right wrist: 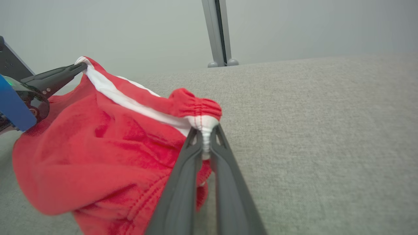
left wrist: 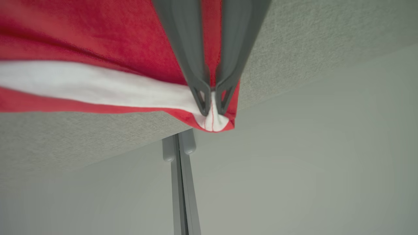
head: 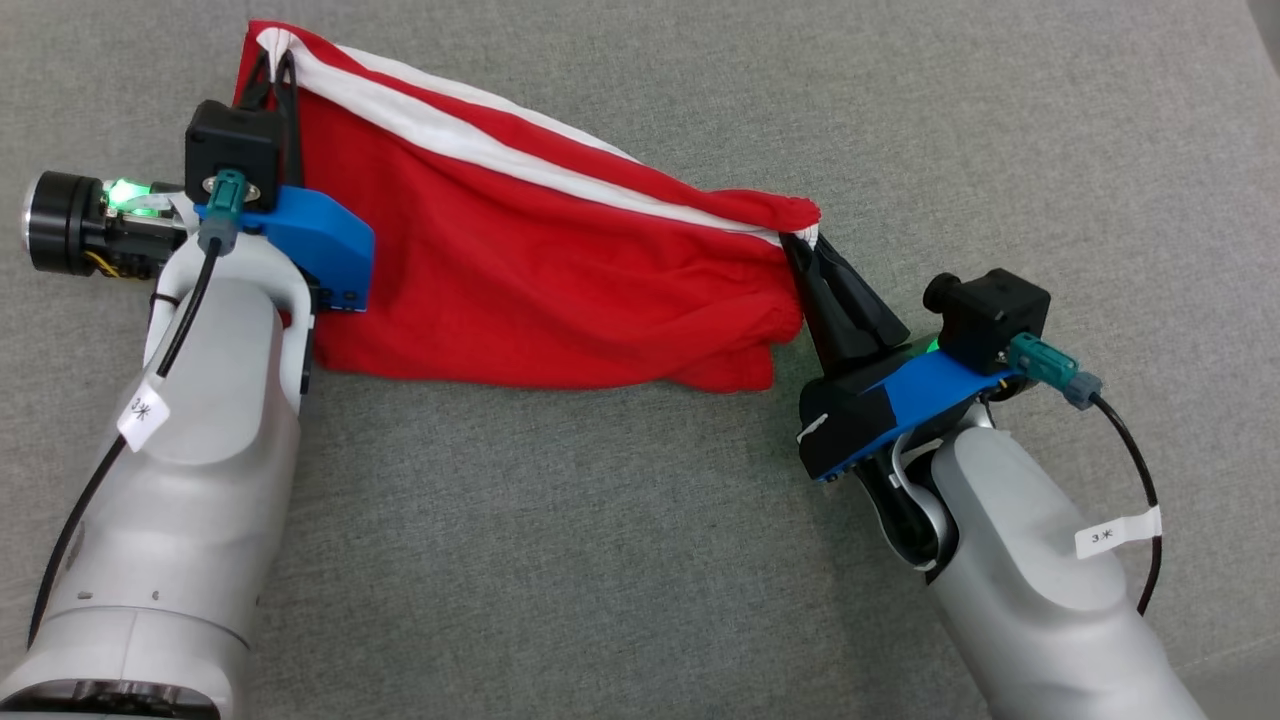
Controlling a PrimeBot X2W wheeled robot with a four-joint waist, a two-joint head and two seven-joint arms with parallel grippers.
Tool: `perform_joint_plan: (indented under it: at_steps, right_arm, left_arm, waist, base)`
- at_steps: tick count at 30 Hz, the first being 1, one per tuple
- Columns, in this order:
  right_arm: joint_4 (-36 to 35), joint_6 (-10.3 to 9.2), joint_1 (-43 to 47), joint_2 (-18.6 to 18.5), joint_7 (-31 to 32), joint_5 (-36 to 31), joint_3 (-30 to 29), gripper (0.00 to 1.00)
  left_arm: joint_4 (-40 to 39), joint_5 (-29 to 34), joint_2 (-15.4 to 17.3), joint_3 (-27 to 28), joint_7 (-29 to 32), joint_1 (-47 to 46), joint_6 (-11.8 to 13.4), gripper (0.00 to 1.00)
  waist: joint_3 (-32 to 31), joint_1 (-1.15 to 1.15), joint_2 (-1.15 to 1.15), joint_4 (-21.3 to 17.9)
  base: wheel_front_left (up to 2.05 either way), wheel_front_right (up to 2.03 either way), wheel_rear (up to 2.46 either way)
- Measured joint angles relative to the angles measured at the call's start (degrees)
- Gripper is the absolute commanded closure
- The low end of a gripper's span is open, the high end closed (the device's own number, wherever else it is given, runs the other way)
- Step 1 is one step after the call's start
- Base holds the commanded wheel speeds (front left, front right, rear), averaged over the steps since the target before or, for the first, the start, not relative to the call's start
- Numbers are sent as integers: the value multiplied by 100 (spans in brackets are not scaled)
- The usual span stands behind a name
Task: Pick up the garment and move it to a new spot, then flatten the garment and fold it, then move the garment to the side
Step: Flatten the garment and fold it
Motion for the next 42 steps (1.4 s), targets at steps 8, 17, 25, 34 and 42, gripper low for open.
perform_joint_plan:
  at_steps: [8,17,25,34,42]
  right_arm:
    - [-82,-1,-99,22,0,282,15,0]
    - [-482,-1,225,27,-1,16,-675,0]
    - [-566,-1,532,26,0,-56,-938,0]
    - [-516,-1,655,27,-1,-45,-950,0]
    - [-377,-1,948,26,-1,-255,-1103,0]
  left_arm:
    - [280,-181,-129,30,0,-80,29,0]
    - [-166,-459,-168,244,0,349,287,0]
    - [743,-627,-123,366,203,157,367,0]
    - [1492,-918,-165,458,869,-166,92,100]
    - [1714,-1174,-390,528,413,396,-41,100]
  waist:
    - [169,-1,0,-36]
    - [69,-2,-1,-18]
    - [36,-3,-3,-88]
    - [-86,-2,-3,-116]
    - [-621,-1,-3,152]
  base:
    - [0,0,0]
    - [0,0,0]
    - [0,0,0]
    - [0,0,0]
    - [0,0,0]
